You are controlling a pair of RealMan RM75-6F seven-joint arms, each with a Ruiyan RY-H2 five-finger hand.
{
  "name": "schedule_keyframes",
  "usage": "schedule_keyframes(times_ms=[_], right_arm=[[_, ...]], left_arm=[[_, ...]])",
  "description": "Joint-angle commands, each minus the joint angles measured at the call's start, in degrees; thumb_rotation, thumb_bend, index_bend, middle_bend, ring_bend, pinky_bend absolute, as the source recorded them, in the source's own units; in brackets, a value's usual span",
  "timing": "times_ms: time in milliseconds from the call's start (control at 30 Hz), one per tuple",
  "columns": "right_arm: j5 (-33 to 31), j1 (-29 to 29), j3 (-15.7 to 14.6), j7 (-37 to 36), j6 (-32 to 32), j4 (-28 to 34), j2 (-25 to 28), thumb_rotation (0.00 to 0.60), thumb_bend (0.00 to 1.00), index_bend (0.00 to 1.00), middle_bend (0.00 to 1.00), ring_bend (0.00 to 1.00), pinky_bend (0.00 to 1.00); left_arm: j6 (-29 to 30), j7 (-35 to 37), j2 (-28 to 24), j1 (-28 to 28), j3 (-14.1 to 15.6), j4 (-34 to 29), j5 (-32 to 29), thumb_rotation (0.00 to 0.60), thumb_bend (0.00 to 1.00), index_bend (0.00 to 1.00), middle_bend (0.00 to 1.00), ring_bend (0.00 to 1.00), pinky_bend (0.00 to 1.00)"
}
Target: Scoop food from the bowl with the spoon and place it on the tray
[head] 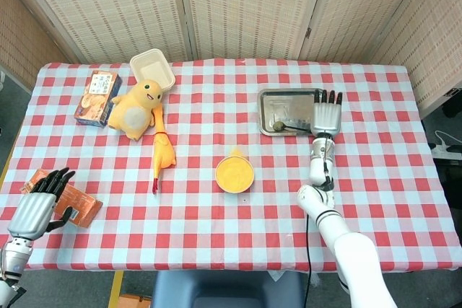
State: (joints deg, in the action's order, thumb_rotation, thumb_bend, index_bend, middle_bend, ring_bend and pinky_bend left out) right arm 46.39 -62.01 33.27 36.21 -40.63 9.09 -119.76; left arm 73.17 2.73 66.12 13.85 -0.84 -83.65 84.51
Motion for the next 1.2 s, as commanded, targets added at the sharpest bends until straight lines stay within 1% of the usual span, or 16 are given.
schedule_keyframes(times_ms=[33,100,167,267,300,333,367,433,500,600,767,867,933,1000,1133,1200], right_arm=[[0.7,1.6,0.0,-1.8,-2.1,3.4,1.8,0.600,0.26,0.00,0.03,0.00,0.04],[2.6,4.3,-1.3,-4.5,-5.6,8.4,3.9,0.600,0.26,0.00,0.02,0.00,0.03],[5.8,10.3,-3.9,-7.2,-11.6,19.5,8.3,0.600,0.26,0.00,0.01,0.00,0.02],[9.8,24.4,-9.4,-7.7,-19.7,52.9,23.4,0.600,0.26,0.00,0.00,0.00,0.00],[10.5,30.1,-12.0,-7.3,-21.4,68.5,31.8,0.600,0.25,0.00,0.00,0.00,0.00],[10.8,33.6,-13.7,-7.4,-22.1,78.4,37.7,0.600,0.25,0.00,0.00,0.00,0.00],[11.7,36.5,-15.4,-8.2,-22.7,86.2,42.8,0.600,0.25,0.00,0.00,0.00,0.00],[15.5,41.6,-19.2,-10.6,-24.1,97.1,52.0,0.600,0.25,0.00,0.00,0.00,0.00],[21.1,45.5,-22.3,-14.5,-26.3,101.2,57.3,0.600,0.25,0.00,0.00,0.00,0.00],[27.6,49.2,-26.7,-16.9,-28.7,101.3,61.2,0.600,0.25,0.00,0.00,0.00,0.00],[38.0,55.5,-33.1,-18.8,-36.8,96.1,61.3,0.600,0.25,0.00,0.00,0.00,0.00],[41.3,58.7,-33.9,-21.3,-43.1,92.4,59.2,0.600,0.25,0.00,0.00,0.00,0.00],[42.5,59.6,-34.2,-19.9,-45.0,90.4,58.7,0.600,0.25,0.00,0.00,0.00,0.00],[41.9,59.7,-34.4,-18.2,-44.4,90.3,59.3,0.600,0.25,0.00,0.00,0.00,0.00],[37.6,59.0,-35.7,-11.8,-39.0,93.1,61.4,0.600,0.25,0.00,0.00,0.00,0.00],[37.3,58.9,-35.6,-11.2,-38.7,93.9,61.3,0.600,0.25,0.00,0.00,0.00,0.00]], left_arm=[[0.7,0.5,-0.3,-0.2,0.1,-0.2,0.6,0.600,0.44,0.00,0.00,0.00,0.14],[1.3,0.7,-0.6,-0.4,0.2,-0.3,1.1,0.600,0.44,0.00,0.00,0.00,0.14],[2.3,1.2,-0.9,-0.8,0.3,-0.6,1.7,0.600,0.44,0.00,0.00,0.00,0.14],[3.7,1.0,-1.5,-1.4,0.4,-1.1,2.2,0.600,0.44,0.00,0.00,0.00,0.14],[4.2,0.8,-1.6,-1.7,0.5,-1.3,2.3,0.600,0.44,0.00,0.00,0.00,0.14],[4.7,0.6,-1.7,-1.9,0.4,-1.5,2.3,0.600,0.44,0.00,0.00,0.00,0.14],[5.2,0.2,-1.8,-2.2,0.4,-1.7,2.4,0.600,0.44,0.00,0.00,0.00,0.14],[6.5,-0.8,-2.0,-2.7,0.4,-2.5,2.8,0.600,0.44,0.00,0.00,0.00,0.14],[8.0,-2.2,-2.0,-3.3,0.5,-3.3,3.5,0.600,0.44,0.00,0.00,0.00,0.14],[9.9,-4.2,-1.9,-4.0,0.8,-4.3,4.9,0.600,0.44,0.00,0.00,0.00,0.14],[12.7,-7.7,-1.6,-5.2,1.5,-6.1,7.4,0.600,0.44,0.00,0.00,0.00,0.14],[13.5,-8.5,-1.7,-5.7,1.7,-6.5,7.9,0.600,0.44,0.00,0.00,0.00,0.14],[13.8,-8.9,-1.8,-6.0,1.7,-6.8,7.8,0.600,0.44,0.00,0.00,0.00,0.14],[13.7,-9.0,-1.9,-6.1,1.7,-6.9,7.7,0.600,0.44,0.00,0.00,0.00,0.14],[13.1,-9.4,-2.1,-6.1,1.7,-7.2,7.6,0.600,0.44,0.00,0.00,0.00,0.14],[12.9,-9.6,-2.2,-6.0,1.8,-7.4,7.6,0.600,0.44,0.00,0.00,0.00,0.14]])
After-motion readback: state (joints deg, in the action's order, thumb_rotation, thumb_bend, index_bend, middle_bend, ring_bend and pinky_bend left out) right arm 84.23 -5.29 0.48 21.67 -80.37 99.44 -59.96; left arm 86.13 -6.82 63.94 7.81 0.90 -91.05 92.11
